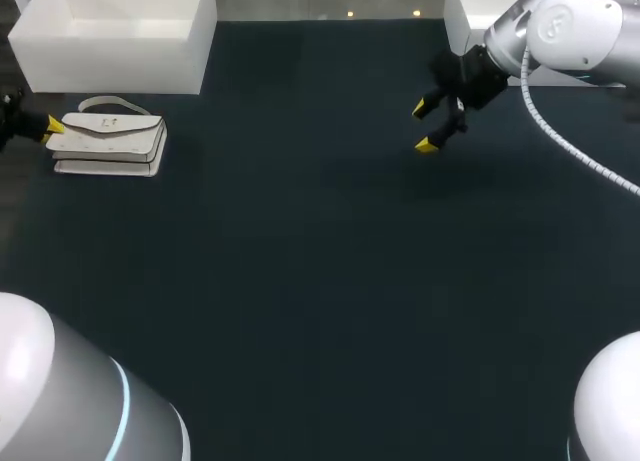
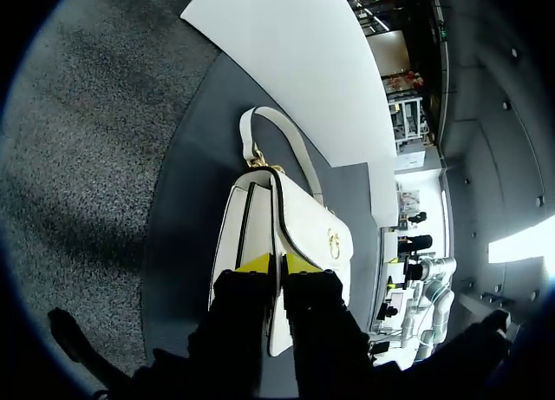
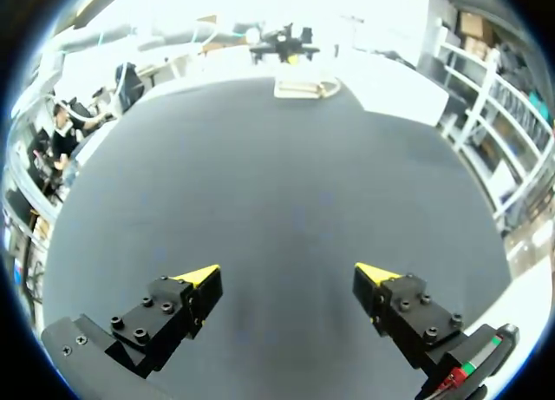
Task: Pick up the bag, open it, inspect its contents, close it, and place it on the opposite side
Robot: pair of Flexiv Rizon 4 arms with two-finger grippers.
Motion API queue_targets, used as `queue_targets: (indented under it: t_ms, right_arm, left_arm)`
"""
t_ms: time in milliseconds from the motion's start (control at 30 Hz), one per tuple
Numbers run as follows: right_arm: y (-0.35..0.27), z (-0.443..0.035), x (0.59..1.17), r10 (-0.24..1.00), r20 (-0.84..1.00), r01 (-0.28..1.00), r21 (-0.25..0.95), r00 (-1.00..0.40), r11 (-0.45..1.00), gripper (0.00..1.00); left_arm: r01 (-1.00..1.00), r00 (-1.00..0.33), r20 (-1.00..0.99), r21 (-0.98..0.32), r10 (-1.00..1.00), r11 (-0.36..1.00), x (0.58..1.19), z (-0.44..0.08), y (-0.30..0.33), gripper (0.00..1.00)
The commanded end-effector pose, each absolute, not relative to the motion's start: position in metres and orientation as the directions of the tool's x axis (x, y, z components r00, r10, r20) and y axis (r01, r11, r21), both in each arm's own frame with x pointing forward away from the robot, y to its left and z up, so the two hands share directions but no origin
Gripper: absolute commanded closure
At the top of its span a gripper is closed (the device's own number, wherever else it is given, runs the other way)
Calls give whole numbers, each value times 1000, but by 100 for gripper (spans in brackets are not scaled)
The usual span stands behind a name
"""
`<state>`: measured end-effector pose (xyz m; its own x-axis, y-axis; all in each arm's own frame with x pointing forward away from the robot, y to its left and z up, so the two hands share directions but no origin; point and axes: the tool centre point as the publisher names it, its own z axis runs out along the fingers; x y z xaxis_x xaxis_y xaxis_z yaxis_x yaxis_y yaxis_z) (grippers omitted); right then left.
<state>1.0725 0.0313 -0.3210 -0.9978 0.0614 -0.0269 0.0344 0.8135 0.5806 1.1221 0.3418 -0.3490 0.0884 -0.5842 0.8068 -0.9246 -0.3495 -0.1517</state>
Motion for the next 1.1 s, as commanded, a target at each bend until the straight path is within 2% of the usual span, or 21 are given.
queue_targets:
  t_ms: [33, 367, 900, 1100]
  right_arm:
    - [31, -322, 1074, 58, -25, 33, 583, -998, 812, 0]
    - [31, -322, 1074, 58, -25, 33, 583, -998, 812, 0]
    - [31, -322, 1074, 58, -25, 33, 583, -998, 812, 0]
    - [31, -322, 1074, 58, -25, 33, 583, -998, 812, 0]
  left_arm:
    - [-997, 62, 868, 27, -492, -76, 1126, -352, 343, 100]
    - [-994, 52, 882, 0, -468, -112, 1103, -352, 312, 100]
    - [-936, 89, 879, -86, -467, -342, 1070, -347, 255, 100]
    - [-918, 89, 885, -106, -458, -382, 1062, -348, 237, 100]
